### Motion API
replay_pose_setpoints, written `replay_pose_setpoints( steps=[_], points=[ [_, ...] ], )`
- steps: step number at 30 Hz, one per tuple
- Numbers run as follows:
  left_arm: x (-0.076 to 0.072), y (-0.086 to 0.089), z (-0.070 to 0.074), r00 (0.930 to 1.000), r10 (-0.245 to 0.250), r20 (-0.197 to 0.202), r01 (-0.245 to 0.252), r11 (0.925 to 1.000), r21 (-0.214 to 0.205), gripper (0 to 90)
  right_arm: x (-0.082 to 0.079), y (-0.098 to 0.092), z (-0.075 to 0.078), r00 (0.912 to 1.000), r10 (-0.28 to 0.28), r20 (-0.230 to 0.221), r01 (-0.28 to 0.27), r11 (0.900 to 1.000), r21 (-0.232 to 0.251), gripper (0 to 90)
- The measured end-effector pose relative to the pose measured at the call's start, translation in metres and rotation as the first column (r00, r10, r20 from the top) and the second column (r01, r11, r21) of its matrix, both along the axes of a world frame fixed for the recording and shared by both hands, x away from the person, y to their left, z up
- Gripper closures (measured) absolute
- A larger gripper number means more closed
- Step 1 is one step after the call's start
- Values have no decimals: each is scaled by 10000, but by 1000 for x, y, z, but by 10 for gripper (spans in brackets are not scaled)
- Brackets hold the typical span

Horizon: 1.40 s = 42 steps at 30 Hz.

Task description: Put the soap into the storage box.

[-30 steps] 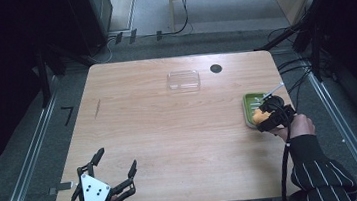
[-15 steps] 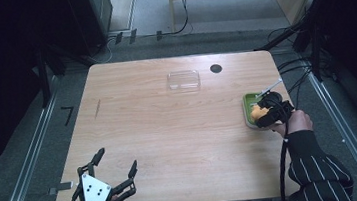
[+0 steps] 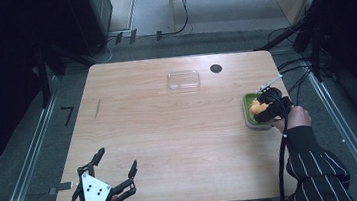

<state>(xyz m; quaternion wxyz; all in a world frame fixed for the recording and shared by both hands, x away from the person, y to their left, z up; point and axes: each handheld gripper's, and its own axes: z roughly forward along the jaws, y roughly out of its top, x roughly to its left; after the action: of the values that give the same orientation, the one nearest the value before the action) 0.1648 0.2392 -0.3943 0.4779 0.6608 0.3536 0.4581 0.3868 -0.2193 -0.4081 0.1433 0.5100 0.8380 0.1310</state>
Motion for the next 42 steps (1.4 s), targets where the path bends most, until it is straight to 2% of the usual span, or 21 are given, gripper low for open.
replay_pose_setpoints(
  steps=[11,27,33,42],
  points=[
    [0,0,0,10000,6,-27,-6,10000,13,130,12,-2,-2,9995,-199,231,195,9997,167,393],
    [0,0,0,10000,-2,-33,2,10000,9,130,32,-9,-13,9990,-425,123,424,9990,141,393],
    [0,0,0,10000,-6,-31,6,10000,12,130,40,-10,-18,9991,-409,-92,410,9991,79,393],
    [0,0,0,10000,16,-31,-16,10000,-10,130,49,-6,-29,9983,-320,-478,306,9991,-288,392]
  ],
)
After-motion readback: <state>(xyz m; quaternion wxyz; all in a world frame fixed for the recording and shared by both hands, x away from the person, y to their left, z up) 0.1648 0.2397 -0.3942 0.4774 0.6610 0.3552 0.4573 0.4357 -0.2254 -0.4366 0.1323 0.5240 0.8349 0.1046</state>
